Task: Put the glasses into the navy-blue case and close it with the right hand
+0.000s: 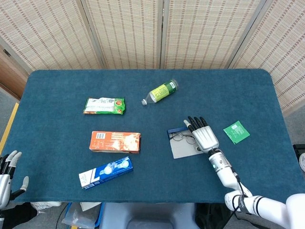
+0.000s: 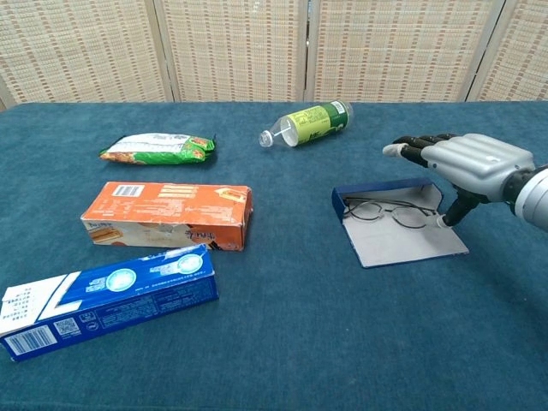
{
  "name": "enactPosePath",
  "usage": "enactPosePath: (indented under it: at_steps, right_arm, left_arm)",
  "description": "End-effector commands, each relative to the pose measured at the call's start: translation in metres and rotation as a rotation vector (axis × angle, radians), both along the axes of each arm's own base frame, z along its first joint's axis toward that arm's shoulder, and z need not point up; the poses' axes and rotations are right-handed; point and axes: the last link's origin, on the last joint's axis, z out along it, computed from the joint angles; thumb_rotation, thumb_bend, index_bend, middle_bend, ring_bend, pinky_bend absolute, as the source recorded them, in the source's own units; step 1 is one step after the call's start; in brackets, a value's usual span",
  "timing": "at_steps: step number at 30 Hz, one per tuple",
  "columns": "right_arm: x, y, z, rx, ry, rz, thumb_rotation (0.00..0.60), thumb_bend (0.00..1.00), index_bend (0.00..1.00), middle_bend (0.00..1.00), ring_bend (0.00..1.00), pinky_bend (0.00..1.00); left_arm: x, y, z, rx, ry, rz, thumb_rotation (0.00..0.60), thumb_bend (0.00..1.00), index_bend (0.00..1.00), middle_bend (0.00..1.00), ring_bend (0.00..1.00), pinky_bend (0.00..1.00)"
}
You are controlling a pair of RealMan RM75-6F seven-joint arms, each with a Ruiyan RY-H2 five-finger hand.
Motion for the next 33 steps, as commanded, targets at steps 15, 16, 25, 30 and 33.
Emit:
enactPosePath:
  at_steps: [15,16,25,30,33]
  right_arm:
    - [0.019,-0.044,-0.022,-0.024,0.053,-0.014,0.600,0.22,0.00,0.00,0.00,0.05]
    - [0.020,-0.045,-0.023,-0.026,0.051,-0.014,0.600,0.22,0.00,0.00,0.00,0.05]
    - [0.026,-0.057,-0.029,-0.048,0.048,-0.022,0.600,0.22,0.00,0.00,0.00,0.05]
    - [0.029,-0.061,-0.033,-0.064,0.036,-0.027,0.600,0.22,0.00,0.00,0.00,0.05]
    - [0.029,-0.060,-0.035,-0.056,0.039,-0.019,0.600,0.22,0.00,0.00,0.00,0.05]
  left_arm:
    - [-0.004,-0.003,0.003,0.008,-0.001,0.017,0.600,0.42,0.07,0.00,0.00,0.00]
    - [-0.005,-0.003,0.003,0.009,-0.001,0.018,0.600,0.42,0.07,0.00,0.00,0.00]
    - [-0.007,-0.004,0.005,0.012,-0.003,0.022,0.600,0.42,0.07,0.00,0.00,0.00]
    - [-0.009,-0.004,0.004,0.006,-0.007,0.024,0.600,0.42,0.07,0.00,0.00,0.00]
    - [-0.009,-0.004,0.005,0.009,-0.008,0.023,0.600,0.42,0.07,0.00,0.00,0.00]
